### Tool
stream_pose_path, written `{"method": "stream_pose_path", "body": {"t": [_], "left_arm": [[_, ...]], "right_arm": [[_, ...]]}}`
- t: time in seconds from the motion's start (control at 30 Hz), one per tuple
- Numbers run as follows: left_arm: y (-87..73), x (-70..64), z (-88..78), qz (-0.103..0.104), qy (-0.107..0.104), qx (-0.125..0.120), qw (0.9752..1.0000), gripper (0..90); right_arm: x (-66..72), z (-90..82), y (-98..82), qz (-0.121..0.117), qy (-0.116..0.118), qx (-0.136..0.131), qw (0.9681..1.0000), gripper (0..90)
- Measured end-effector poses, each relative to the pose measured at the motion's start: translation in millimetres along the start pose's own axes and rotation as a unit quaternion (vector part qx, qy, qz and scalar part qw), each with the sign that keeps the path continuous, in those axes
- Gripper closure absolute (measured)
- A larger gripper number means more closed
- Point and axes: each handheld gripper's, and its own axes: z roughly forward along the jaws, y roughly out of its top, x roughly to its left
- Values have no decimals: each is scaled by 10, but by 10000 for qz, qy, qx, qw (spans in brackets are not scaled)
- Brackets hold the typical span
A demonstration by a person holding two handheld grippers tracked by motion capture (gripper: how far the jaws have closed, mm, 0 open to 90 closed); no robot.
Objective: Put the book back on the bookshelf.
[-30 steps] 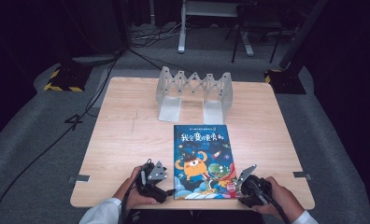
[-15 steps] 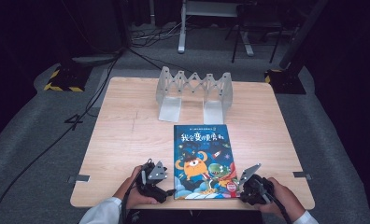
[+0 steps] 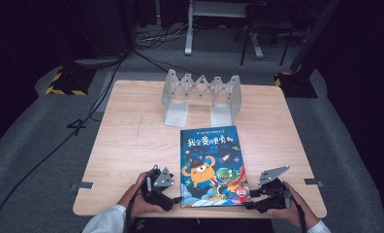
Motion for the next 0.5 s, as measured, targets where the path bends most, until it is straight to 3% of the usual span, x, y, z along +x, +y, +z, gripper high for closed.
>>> {"method": "stream_pose_path", "body": {"t": [0.2,0.33,0.5], "left_arm": [[0,0,0,-2,-2,-2,10000,147],[0,-2,1,-14,-2,-11,10000,147],[-1,-1,1,-10,-4,-10,10000,147]], "right_arm": [[-68,-73,49,118,134,-426,9989,411],[-93,-75,114,41,143,-515,9986,374],[-195,-87,194,282,281,-764,9963,374]]}}
